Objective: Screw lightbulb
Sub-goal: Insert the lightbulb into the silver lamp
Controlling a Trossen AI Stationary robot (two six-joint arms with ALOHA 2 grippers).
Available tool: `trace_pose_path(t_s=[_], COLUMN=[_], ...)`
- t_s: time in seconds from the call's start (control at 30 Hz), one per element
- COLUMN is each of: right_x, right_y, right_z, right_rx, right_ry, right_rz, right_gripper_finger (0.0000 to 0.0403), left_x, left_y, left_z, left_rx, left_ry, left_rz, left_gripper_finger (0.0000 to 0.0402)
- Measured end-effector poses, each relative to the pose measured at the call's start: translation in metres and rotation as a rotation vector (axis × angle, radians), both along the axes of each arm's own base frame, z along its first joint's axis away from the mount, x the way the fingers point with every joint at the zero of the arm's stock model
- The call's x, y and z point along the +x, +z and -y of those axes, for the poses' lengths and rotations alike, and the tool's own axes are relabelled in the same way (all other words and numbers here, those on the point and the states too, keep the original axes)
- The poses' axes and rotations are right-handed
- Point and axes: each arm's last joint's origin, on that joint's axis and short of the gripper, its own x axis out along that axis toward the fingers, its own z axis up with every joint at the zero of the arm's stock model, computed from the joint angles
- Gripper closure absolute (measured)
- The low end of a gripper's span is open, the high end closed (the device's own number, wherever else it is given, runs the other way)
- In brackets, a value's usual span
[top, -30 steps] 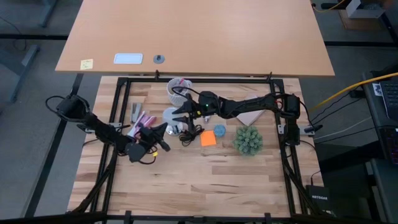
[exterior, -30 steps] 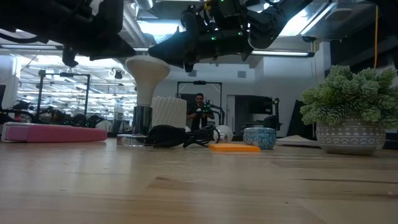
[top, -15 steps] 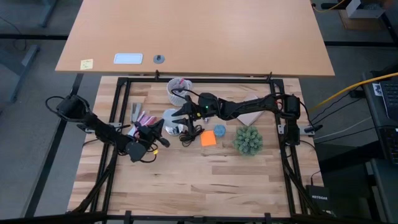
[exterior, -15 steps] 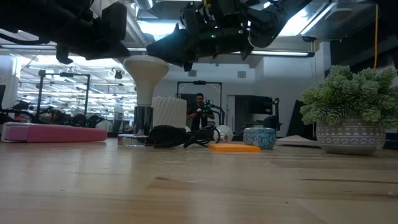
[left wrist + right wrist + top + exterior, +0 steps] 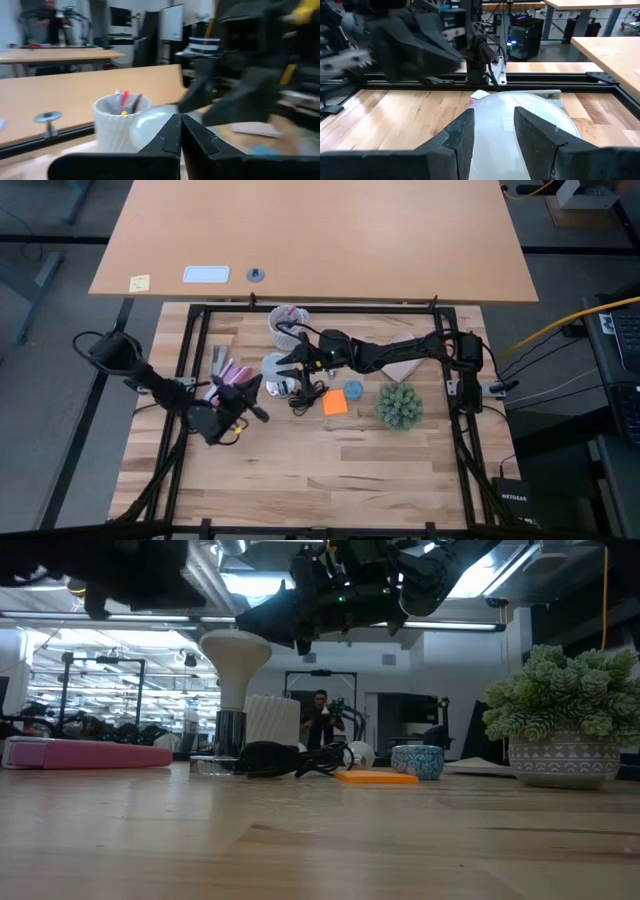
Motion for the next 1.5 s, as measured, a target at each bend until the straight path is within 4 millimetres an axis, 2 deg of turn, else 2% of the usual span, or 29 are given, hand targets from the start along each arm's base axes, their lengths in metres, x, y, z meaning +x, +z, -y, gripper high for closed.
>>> trace_pose_path(t_s=[0.17, 0.33, 0.57, 0.97, 1.5], right_x=[0.000, 0.000, 0.000, 0.000, 0.000], right_y=[0.000, 0.000, 0.000, 0.000, 0.000], right_z=[0.000, 0.000, 0.000, 0.000, -0.001], right_rx=[0.000, -0.001, 0.000, 0.000, 0.034], right_ry=[-0.001, -0.001, -0.002, -0.001, 0.013], right_rz=[0.000, 0.000, -0.001, -0.003, -0.007], right_gripper_finger=[0.0260, 0.0260, 0.0260, 0.0260, 0.0260], left_x=[-0.002, 0.005, 0.010, 0.008, 0.002], left_y=[0.000, -0.015, -0.021, -0.021, -0.032], left_z=[0.011, 0.004, -0.007, -0.010, -0.014], left_rx=[-0.028, -0.101, -0.112, -0.073, -0.028], left_ry=[-0.171, -0.254, -0.212, -0.100, 0.040], left_rz=[0.048, 0.061, 0.038, 0.033, 0.022], left_gripper_finger=[0.0401, 0.0401, 0.0401, 0.0401, 0.0401])
